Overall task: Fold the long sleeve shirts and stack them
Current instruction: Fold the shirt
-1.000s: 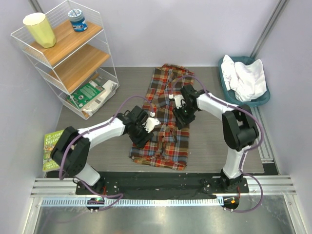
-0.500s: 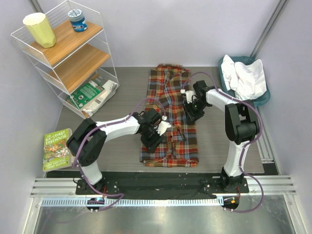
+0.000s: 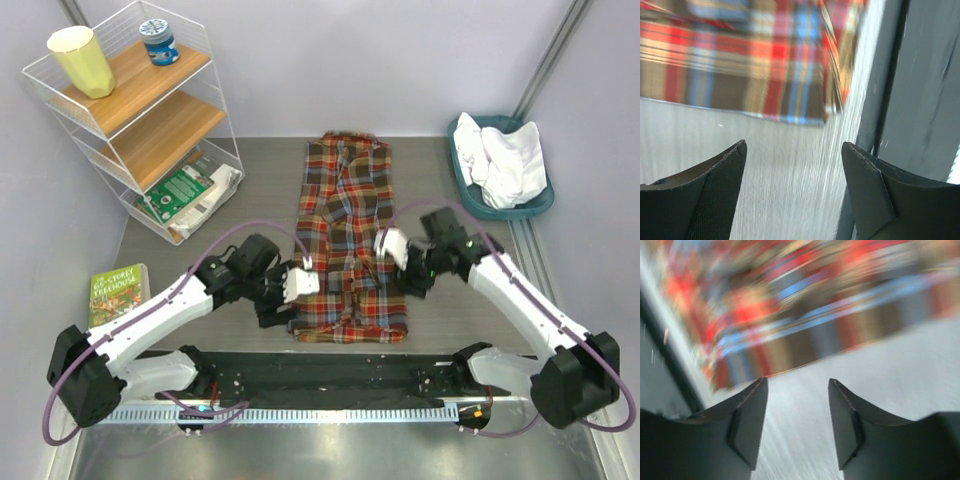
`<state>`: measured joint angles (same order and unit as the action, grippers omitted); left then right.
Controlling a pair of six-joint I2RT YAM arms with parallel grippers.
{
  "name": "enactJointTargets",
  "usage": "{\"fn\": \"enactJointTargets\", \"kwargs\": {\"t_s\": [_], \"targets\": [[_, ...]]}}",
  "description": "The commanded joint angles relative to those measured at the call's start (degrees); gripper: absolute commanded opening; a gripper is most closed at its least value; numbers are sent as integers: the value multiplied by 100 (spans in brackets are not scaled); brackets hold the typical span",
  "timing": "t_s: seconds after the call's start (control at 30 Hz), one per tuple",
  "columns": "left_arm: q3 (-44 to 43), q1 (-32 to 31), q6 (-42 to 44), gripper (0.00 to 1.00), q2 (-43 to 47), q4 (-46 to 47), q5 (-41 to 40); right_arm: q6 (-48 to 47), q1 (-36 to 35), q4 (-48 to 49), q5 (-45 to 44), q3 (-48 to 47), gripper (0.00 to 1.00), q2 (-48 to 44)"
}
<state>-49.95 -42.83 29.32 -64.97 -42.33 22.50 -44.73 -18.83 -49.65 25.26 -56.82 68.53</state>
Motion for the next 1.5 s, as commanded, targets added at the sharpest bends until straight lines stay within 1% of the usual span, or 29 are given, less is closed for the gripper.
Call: {"fn": "enactJointTargets", "kwargs": {"t_s": [0.0,0.03,0.1,0.13,0.27,0.4,0.5,0.57,0.63,0.73,0.77,0.8,0.9,0.93,1.0,1.03,1.07,1.1,1.13,1.17,1.2,1.23,1.3,1.33,1.37,1.43,1.47], "targets": [[801,-243,1575,77,212,161,-105,-1572,-682,139,-346,1426,66,-690],[916,-313,1698,77,291,276,-167,-1643,-918,218,-398,1785,68,-884],[1249,-559,1840,77,318,819,-438,-1758,-1122,394,-425,2059,73,-1209],[1338,-638,1884,77,310,1023,-509,-1758,-1279,421,-521,2252,74,-1272],[1664,-937,2165,77,196,1718,-703,-1811,-2078,561,-846,2517,74,-1299],[1770,-1034,2490,78,3,1974,-712,-1820,-2475,745,-961,2641,72,-1132],[1823,-1122,2526,78,-155,2158,-695,-1732,-2748,965,-1110,2737,68,-877],[1875,-1262,2622,79,-226,2228,-660,-1732,-2801,1097,-1172,2808,63,-684],[1902,-1377,2657,79,-332,2272,-633,-1723,-2837,1194,-1190,2869,61,-605],[1963,-1562,2737,78,-594,2352,-633,-1671,-2942,1466,-1304,2931,54,-429],[1954,-1614,2780,78,-657,2378,-650,-1662,-2951,1562,-1321,2922,52,-368],[1946,-1623,2781,77,-736,2456,-677,-1592,-2968,1633,-1348,2913,46,-263],[1902,-1623,2702,67,-947,2624,-782,-1495,-2977,1765,-1409,2887,37,-183],[1893,-1623,2676,59,-1000,2746,-896,-1443,-2977,1792,-1462,2887,31,-182],[1884,-1623,2597,49,-1105,2817,-949,-1363,-3004,1950,-1541,2895,22,-156],[1875,-1623,2527,38,-1106,2835,-975,-1267,-2995,1976,-1567,2869,13,-130],[1849,-1623,2404,31,-1071,2809,-967,-1197,-3021,1968,-1594,2843,8,-130],[1832,-1632,2229,25,-1036,2722,-906,-1135,-3039,1924,-1594,2817,5,-147],[1788,-1641,2184,14,-974,2416,-714,-1030,-3100,1828,-1594,2764,1,-260],[1726,-1693,2122,10,-904,2283,-625,-977,-3153,1775,-1637,2746,1,-331],[1708,-1798,1956,3,-668,2168,-607,-915,-3310,1687,-1638,2720,1,-436],[1708,-2060,1876,0,-553,2045,-607,-854,-3372,1469,-1620,2633,1,-516],[1691,-2378,1674,0,-159,1720,-580,-608,-3451,1161,-1341,2483,1,-657],[1682,-2632,1456,0,-35,1649,-589,-537,-3487,881,-1269,2352,1,-692],[1656,-2712,1341,0,54,1492,-589,-441,-3531,765,-1217,2316,1,-849],[1690,-2748,1112,0,221,1473,-598,-431,-3680,580,-1225,2289,1,-1043],[1708,-2748,1093,0,230,1464,-728,-423,-3689,570,-1251,2289,1,-1148]]}}
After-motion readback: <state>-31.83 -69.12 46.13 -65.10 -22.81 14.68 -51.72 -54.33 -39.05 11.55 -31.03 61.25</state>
